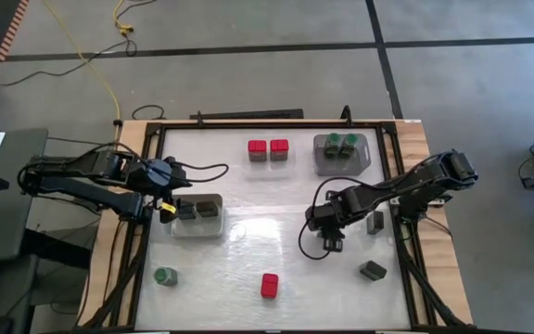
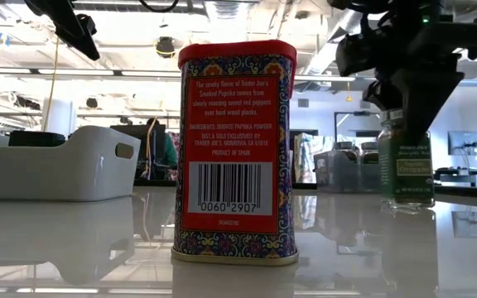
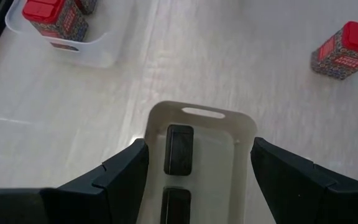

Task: Sort spices by type
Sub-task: Put the green seasoning bottle into the black bin

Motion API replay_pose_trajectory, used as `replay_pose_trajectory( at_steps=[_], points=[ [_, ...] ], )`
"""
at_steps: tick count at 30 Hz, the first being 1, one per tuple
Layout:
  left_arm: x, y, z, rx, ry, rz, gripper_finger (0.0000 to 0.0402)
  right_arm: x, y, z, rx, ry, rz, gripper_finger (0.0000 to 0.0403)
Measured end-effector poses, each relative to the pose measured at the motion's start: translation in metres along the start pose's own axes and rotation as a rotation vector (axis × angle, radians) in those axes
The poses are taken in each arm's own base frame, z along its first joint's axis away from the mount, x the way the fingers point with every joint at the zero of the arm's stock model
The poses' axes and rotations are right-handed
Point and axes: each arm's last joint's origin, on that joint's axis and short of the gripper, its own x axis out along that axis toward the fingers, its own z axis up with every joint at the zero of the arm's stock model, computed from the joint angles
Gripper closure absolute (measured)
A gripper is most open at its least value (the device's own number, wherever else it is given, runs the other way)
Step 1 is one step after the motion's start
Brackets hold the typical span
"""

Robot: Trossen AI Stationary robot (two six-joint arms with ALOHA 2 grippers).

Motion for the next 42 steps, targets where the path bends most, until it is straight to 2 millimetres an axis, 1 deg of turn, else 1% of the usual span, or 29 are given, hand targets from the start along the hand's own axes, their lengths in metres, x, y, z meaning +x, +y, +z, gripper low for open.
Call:
replay_pose_trajectory(
  at_steps=[2,5,9,12,15,19,23,26,29,32,35,39,42],
  points=[
    [0.000,0.000,0.000,0.000,-0.001,0.001,0.0132,0.000,-0.001,-0.001,-0.041,0.014,-0.005,0.0184],
    [0.000,0.000,0.000,0.000,-0.003,0.000,0.0132,-0.001,-0.002,-0.003,-0.149,0.038,-0.012,0.0184],
    [0.000,0.000,0.001,-0.001,-0.009,-0.002,0.0132,-0.002,-0.007,-0.004,-0.114,0.051,-0.020,0.0184],
    [0.000,0.000,0.001,-0.002,-0.013,-0.003,0.0132,-0.008,-0.015,-0.006,-0.143,0.048,-0.022,0.0184],
    [0.000,0.000,0.001,-0.002,-0.014,-0.003,0.0132,-0.026,-0.033,-0.006,-0.135,-0.025,-0.016,0.0184],
    [0.000,0.000,0.001,-0.019,-0.014,-0.003,0.0132,-0.053,-0.064,-0.011,-0.099,-0.137,-0.033,0.0184],
    [0.000,0.000,0.001,-0.021,-0.014,-0.004,0.0132,-0.081,-0.098,-0.025,-0.087,-0.228,-0.082,0.0184],
    [0.000,0.000,0.001,-0.020,-0.014,-0.004,0.0132,-0.092,-0.120,-0.037,-0.122,-0.232,-0.133,0.0184],
    [0.000,0.000,0.001,-0.009,-0.013,-0.004,0.0132,-0.098,-0.140,-0.045,-0.094,-0.210,-0.168,0.0184],
    [0.000,0.000,0.001,0.007,-0.013,-0.004,0.0132,-0.099,-0.159,-0.053,-0.080,-0.163,-0.193,0.0184],
    [0.000,0.000,0.001,0.023,-0.013,-0.004,0.0132,-0.100,-0.175,-0.058,-0.039,-0.159,-0.221,0.0184],
    [0.000,0.000,0.001,0.039,-0.013,-0.004,0.0132,-0.102,-0.190,-0.064,0.029,-0.155,-0.245,0.0184],
    [0.000,0.000,0.001,0.053,-0.015,0.004,0.0132,-0.101,-0.197,-0.066,0.010,-0.140,-0.257,0.0184]
  ],
)
